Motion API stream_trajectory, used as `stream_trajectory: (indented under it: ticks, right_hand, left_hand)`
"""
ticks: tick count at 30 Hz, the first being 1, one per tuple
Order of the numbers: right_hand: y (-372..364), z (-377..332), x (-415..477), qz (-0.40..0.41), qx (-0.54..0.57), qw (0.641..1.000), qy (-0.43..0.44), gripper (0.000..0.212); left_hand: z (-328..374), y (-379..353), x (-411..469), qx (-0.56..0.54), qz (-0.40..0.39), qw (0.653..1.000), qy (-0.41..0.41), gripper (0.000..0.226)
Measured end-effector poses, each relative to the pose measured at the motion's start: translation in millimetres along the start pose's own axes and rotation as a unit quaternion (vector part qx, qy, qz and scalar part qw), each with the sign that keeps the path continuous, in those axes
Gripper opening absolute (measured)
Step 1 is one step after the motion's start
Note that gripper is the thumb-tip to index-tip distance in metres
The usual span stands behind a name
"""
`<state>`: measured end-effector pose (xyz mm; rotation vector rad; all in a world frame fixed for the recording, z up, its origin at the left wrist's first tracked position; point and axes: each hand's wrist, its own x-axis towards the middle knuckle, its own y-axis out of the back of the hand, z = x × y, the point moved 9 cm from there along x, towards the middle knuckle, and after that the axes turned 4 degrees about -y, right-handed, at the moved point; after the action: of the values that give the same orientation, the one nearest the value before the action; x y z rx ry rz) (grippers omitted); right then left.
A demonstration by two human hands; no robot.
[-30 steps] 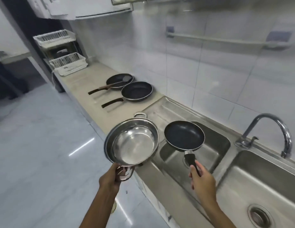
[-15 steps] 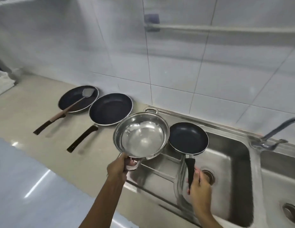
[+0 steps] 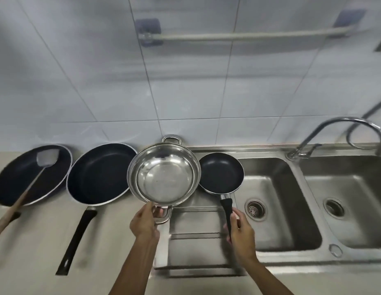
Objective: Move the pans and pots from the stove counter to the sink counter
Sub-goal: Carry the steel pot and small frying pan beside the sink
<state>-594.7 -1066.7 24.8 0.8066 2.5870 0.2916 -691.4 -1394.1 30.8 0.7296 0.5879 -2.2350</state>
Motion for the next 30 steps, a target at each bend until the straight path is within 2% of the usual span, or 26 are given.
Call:
stream_trajectory:
  ticks: [4, 9, 19, 25, 30]
  right_hand:
    - [-11.7, -6.6, -2.2, -0.019, -0.005, 1.0, -0.018, 0.023]
    - [-20.1, -4.0, -1.9, -0.035, -0.016, 0.999, -0.032, 0.032]
    - [-25.8, -2.6, 31.2, -0.049, -0.051, 0.997, -0.008, 0.04]
    - [-29.6, -6.3, 51.0, -0.075, -0.067, 0.995, 0.007, 0.044]
    - [-27.9, -4.9, 57.3, -0.092, -0.035, 0.995, 0.006, 0.044]
  left_hand:
    - [0.2, 2.3, 7.3, 0.003, 0.004, 1.0, 0.0, 0.026]
    - [-0.8, 5.9, 10.7, 0.007, 0.011, 1.0, -0.013, 0.023]
    - [-16.7, 0.8, 19.8, 0.03, 0.004, 0.999, -0.027, 0.022]
    - [-17.0, -3.0, 26.3, 0.017, -0.007, 0.999, -0.026, 0.039]
    - [-16.1, -4.2, 27.4, 0.037, 0.01, 0.998, -0.046, 0.027]
